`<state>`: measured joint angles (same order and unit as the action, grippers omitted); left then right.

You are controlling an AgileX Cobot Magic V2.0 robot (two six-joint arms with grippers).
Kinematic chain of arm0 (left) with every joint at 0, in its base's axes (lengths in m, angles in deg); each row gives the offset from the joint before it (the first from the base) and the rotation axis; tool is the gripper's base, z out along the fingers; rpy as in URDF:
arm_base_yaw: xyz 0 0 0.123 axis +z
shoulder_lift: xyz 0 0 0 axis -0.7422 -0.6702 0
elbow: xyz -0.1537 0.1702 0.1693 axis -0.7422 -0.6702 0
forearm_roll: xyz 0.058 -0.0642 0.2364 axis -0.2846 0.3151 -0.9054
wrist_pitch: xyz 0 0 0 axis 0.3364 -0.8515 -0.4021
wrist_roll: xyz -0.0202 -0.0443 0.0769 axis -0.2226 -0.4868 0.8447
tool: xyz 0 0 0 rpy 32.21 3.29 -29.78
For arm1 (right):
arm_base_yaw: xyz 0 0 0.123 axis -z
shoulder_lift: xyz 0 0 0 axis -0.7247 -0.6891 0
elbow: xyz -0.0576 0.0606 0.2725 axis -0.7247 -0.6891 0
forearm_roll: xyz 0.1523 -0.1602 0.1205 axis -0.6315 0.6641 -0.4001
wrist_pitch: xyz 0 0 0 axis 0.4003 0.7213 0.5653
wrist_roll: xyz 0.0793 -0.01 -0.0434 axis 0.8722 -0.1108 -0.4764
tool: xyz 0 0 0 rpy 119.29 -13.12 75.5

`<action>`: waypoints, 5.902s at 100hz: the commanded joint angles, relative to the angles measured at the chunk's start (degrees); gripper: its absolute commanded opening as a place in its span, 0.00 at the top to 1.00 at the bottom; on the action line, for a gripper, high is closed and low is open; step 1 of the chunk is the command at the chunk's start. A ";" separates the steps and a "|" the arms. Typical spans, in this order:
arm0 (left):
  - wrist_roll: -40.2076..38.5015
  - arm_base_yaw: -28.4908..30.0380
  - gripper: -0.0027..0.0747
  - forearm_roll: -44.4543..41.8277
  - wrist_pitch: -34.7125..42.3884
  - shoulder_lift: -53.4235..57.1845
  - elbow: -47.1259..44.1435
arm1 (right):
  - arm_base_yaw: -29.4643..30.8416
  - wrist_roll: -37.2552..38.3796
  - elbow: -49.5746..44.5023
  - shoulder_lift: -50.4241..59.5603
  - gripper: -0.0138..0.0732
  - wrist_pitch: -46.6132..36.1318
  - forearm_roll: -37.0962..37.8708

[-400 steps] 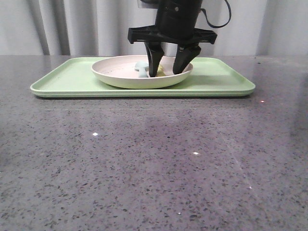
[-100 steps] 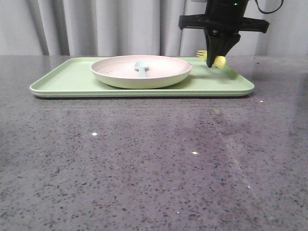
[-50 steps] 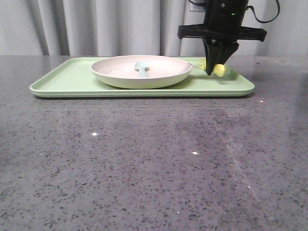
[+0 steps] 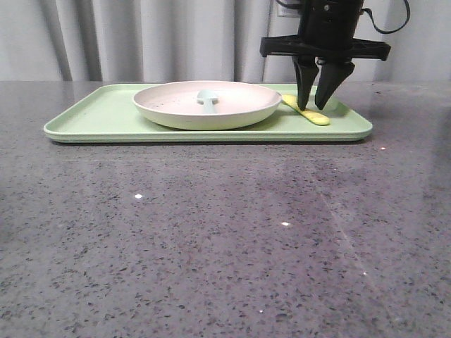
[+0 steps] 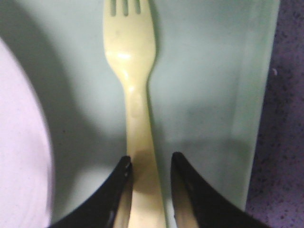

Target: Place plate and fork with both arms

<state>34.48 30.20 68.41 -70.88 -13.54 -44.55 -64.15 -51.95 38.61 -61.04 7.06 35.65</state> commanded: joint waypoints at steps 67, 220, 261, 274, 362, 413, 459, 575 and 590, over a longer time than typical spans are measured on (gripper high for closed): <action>-0.83 -0.33 0.60 0.32 3.51 0.19 1.39 | 0.11 -1.45 1.93 18.40 0.62 5.74 0.53; -2.08 -0.33 0.99 -2.65 7.53 19.73 -7.31 | 0.11 -2.90 -77.58 93.50 0.85 -37.56 5.69; -2.08 -0.33 0.99 -2.74 8.24 28.16 -12.17 | 0.11 -2.90 -87.75 109.17 0.85 -41.51 5.69; -2.08 -0.33 0.99 -2.74 8.24 28.16 -12.17 | 0.11 -2.90 -87.98 109.41 0.85 -40.91 5.69; -2.17 0.80 0.99 -2.41 11.38 28.84 -15.66 | 0.11 -2.90 -88.03 109.41 0.85 -40.99 5.69; 6.90 14.95 0.99 -2.17 32.66 35.56 -31.96 | 0.11 -2.90 -88.03 109.41 0.85 -40.99 5.69; 6.90 17.44 0.99 0.93 34.65 44.28 -44.73 | 0.11 -2.90 -88.03 109.41 0.85 -41.01 5.69; 6.90 17.79 0.99 0.93 35.14 44.17 -44.73 | 0.16 -2.90 -88.88 109.41 0.85 -41.12 5.69; 6.90 17.79 0.99 0.93 35.14 44.17 -44.73 | 2.22 -2.90 -90.73 109.60 0.85 -44.83 5.74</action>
<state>41.38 47.92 68.86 -40.42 28.85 -88.54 -63.54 -54.16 -52.50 48.84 -30.63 40.60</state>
